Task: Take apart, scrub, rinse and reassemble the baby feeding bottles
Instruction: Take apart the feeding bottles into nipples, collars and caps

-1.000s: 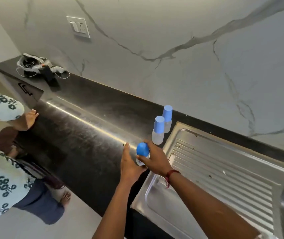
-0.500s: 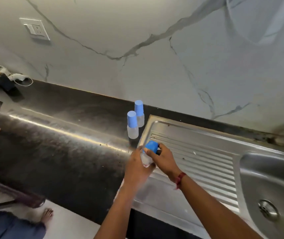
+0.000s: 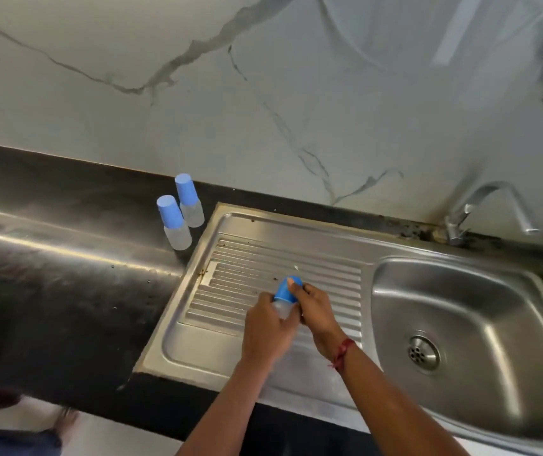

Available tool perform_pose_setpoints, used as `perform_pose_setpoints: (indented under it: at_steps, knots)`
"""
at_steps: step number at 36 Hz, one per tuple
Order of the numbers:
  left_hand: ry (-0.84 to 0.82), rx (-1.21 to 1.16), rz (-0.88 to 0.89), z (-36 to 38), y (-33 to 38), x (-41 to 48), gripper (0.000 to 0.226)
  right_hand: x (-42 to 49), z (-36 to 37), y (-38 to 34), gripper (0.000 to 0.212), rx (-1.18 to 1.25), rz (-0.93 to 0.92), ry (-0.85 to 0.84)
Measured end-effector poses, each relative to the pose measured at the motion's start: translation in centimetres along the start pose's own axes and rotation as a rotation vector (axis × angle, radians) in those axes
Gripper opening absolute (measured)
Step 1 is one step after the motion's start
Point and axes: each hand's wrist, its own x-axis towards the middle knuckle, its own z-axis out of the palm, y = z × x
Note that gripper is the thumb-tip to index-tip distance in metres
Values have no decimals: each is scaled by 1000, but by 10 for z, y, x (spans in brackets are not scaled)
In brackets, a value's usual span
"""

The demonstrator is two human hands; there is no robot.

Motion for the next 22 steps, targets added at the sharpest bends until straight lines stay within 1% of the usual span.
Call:
perform_pose_setpoints:
  at_steps: [5,11,15,19,22]
  knots:
    - [4,15,-16,39,26,-9,30,-4,-48,2,39,125,49,-15]
    - [-32,43,4,95,55,-20,31,-5,-109,10,32,270,101,-9]
    - [-57,91,3,128,75,-24,30,-5,-143,12,33,377,140,48]
    - [-96,119,0,158,91,-29,29,-9,-174,19,39,421,154,96]
    - [-123,125,-26,178,99,-31,31,-10,-193,21,39,449,153,126]
